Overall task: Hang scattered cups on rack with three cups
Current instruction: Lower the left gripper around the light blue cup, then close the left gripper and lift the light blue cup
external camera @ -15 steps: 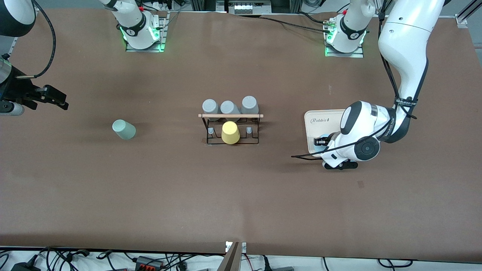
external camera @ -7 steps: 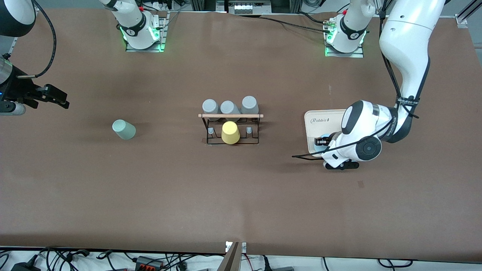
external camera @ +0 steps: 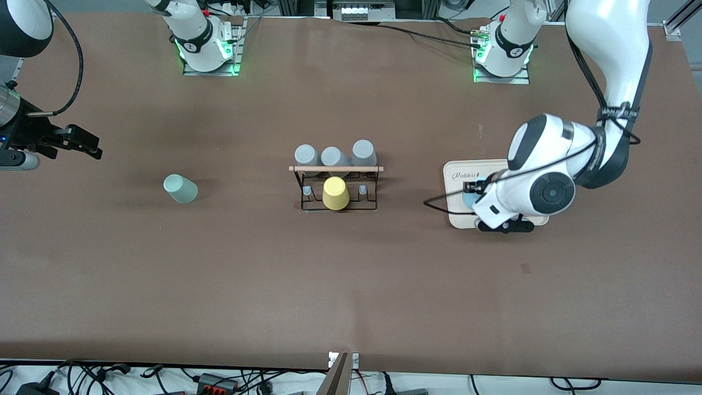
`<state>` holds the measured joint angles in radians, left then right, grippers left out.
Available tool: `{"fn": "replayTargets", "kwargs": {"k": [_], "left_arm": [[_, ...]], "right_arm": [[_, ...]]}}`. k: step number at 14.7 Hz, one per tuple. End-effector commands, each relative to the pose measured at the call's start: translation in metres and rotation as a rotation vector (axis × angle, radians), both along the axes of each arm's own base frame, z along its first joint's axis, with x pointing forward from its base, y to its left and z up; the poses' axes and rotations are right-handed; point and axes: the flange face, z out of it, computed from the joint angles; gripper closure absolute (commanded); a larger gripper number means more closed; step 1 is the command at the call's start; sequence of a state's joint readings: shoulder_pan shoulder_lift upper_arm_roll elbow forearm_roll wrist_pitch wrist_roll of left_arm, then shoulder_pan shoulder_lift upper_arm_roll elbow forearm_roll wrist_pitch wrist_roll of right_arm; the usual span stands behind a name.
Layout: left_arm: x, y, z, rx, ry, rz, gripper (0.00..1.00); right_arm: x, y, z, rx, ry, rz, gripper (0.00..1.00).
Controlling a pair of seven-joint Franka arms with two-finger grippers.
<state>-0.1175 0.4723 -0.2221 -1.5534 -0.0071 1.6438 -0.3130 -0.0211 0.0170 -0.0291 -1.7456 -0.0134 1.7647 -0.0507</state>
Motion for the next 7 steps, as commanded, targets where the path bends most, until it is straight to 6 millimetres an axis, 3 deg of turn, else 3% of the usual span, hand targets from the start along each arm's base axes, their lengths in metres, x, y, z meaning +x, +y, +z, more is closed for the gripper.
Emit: {"fn": "replayTargets", "kwargs": {"k": [1, 7], "left_arm": [[-0.002, -0.017, 0.015, 0.014, 0.007, -0.010, 0.99], [0.004, -0.046, 0.051, -0.019, -0.066, -0.025, 0.99]], "right_arm": [[0.001, -0.001, 0.004, -0.005, 0.002, 0.006, 0.00], [0.001, 0.002, 0.002, -0.005, 0.007, 0.011, 0.00]]}}
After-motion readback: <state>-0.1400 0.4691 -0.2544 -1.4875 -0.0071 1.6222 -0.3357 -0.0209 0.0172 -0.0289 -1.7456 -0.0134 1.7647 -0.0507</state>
